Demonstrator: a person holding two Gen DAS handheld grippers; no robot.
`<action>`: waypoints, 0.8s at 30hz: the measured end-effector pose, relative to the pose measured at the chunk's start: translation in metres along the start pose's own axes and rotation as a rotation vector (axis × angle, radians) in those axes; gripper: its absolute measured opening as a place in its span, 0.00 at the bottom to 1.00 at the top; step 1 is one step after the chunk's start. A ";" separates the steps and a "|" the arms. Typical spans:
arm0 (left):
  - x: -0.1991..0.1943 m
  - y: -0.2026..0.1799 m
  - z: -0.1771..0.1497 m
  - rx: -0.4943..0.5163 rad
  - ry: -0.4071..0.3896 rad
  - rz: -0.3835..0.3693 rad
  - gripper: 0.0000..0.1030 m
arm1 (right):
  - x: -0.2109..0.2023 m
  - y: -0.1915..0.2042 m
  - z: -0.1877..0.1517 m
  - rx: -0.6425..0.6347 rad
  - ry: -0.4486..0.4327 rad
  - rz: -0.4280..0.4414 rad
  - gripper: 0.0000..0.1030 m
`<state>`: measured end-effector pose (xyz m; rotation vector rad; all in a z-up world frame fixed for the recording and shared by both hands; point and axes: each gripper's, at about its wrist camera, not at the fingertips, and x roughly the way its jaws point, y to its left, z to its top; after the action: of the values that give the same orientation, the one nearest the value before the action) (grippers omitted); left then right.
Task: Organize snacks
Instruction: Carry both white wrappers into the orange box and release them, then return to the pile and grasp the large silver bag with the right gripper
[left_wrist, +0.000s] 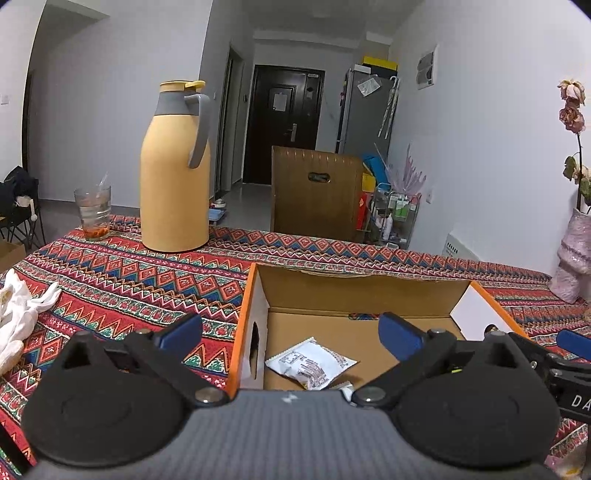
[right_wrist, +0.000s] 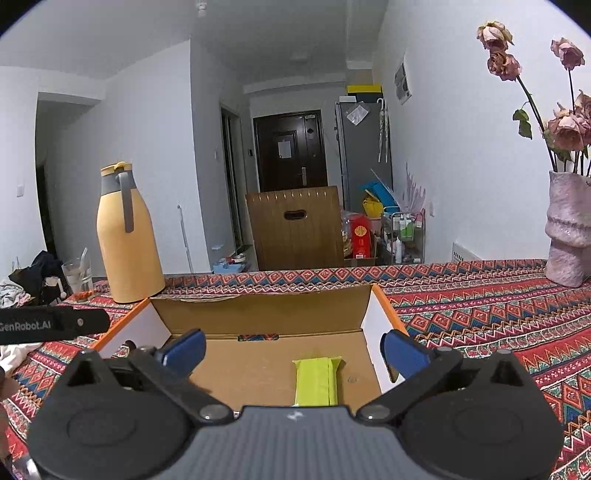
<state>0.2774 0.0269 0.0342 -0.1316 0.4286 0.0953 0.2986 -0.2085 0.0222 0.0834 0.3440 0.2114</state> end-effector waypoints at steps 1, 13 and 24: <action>-0.002 -0.001 0.001 -0.001 -0.002 -0.002 1.00 | -0.002 0.000 0.000 -0.002 -0.002 -0.001 1.00; -0.039 -0.005 0.008 0.018 -0.032 -0.002 1.00 | -0.051 0.010 0.012 -0.040 -0.060 -0.008 1.00; -0.084 0.014 -0.012 0.015 -0.009 0.010 1.00 | -0.104 0.023 -0.005 -0.032 -0.043 0.016 1.00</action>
<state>0.1945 0.0334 0.0576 -0.1147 0.4208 0.1022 0.1970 -0.2088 0.0543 0.0588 0.2971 0.2306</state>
